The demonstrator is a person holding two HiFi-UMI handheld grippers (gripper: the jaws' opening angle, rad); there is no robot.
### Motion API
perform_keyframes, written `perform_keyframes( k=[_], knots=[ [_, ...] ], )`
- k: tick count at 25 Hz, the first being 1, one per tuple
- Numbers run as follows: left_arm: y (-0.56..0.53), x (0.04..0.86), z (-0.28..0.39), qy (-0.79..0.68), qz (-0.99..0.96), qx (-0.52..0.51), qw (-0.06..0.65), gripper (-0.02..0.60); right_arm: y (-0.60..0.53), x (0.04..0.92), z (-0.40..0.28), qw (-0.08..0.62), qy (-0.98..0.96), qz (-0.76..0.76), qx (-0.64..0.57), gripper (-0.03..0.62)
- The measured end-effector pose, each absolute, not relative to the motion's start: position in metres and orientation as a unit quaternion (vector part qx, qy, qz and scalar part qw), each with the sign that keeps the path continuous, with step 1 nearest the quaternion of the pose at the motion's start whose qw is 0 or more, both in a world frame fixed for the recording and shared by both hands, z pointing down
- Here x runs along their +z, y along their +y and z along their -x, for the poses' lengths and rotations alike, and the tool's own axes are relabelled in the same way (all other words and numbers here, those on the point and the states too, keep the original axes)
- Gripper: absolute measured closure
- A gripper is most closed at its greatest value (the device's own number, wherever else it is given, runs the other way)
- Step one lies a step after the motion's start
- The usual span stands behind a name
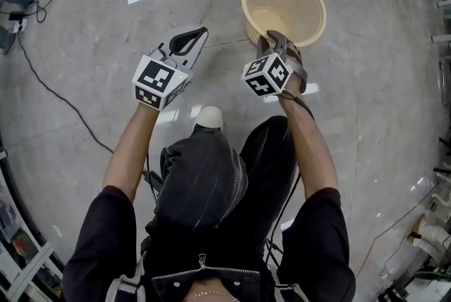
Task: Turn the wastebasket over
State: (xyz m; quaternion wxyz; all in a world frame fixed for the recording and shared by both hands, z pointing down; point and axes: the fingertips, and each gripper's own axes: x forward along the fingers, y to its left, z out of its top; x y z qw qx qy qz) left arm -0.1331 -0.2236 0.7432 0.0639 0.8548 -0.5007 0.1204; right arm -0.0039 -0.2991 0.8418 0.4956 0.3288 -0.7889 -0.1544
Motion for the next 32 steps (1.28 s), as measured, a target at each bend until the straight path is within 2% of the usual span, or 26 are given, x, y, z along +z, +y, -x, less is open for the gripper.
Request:
perform_keyframes(
  k=[8,23,32],
  knots=[
    [-0.222,0.746,0.124,-0.491,-0.861,0.117,0.067,0.577,-0.299,0.829,-0.003,0.468,-0.797,-0.351,-0.149,0.539],
    [-0.224,0.741,0.097,-0.47,-0.873,0.115,0.059,0.577,-0.299,0.783,-0.023,0.407,-0.814,-0.395,-0.126,0.543],
    [-0.222,0.742,0.102,-0.472,-0.871,0.117,0.062,0.577,-0.295,0.76,-0.013,0.371,-0.836,-0.396,-0.085,0.548]
  ],
)
